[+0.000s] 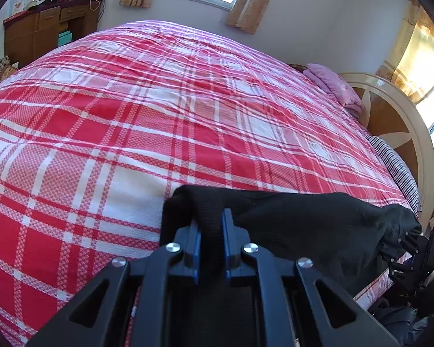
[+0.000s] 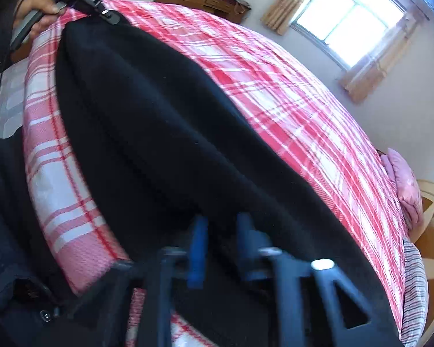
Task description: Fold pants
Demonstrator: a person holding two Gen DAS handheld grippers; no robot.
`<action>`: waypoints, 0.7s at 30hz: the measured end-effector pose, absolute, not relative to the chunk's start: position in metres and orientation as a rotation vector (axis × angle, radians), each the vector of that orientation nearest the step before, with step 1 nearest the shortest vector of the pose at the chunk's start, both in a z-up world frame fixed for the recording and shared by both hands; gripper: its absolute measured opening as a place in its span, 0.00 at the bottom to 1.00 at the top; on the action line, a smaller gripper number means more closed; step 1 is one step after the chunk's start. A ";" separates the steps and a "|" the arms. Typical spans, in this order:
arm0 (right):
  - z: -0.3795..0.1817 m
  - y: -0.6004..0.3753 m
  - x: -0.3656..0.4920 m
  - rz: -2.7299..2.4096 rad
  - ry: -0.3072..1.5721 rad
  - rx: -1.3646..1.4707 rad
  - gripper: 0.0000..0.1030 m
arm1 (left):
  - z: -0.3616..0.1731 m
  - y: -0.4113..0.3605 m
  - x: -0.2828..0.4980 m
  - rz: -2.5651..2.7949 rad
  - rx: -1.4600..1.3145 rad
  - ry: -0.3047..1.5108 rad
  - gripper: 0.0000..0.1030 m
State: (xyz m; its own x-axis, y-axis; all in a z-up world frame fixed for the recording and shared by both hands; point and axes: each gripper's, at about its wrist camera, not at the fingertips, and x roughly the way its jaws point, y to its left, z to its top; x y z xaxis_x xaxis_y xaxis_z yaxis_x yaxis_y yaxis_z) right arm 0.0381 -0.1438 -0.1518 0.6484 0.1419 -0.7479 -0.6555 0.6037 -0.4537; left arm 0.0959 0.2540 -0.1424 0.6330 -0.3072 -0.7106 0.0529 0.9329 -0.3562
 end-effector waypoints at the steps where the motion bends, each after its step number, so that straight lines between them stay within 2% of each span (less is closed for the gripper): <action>1: -0.152 -0.142 0.036 0.509 0.727 -0.803 0.03 | -0.141 0.254 0.096 -0.211 -0.318 0.864 0.12; 11: -0.097 -0.157 0.003 0.597 0.705 -0.662 0.03 | -0.128 0.266 0.089 -0.244 -0.359 0.853 0.12; 16: -0.131 -0.149 0.011 0.599 0.774 -0.712 0.03 | -0.141 0.267 0.094 -0.228 -0.353 0.890 0.13; 21: -0.156 -0.140 0.012 0.594 0.813 -0.762 0.03 | -0.149 0.271 0.095 -0.224 -0.376 0.882 0.21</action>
State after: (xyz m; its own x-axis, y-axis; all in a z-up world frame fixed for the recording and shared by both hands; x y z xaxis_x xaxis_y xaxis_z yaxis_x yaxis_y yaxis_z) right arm 0.0122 -0.1402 -0.1563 0.5574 0.1774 -0.8111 -0.7189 0.5919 -0.3645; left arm 0.0954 0.2713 -0.1485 0.6180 -0.3425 -0.7077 0.0367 0.9117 -0.4092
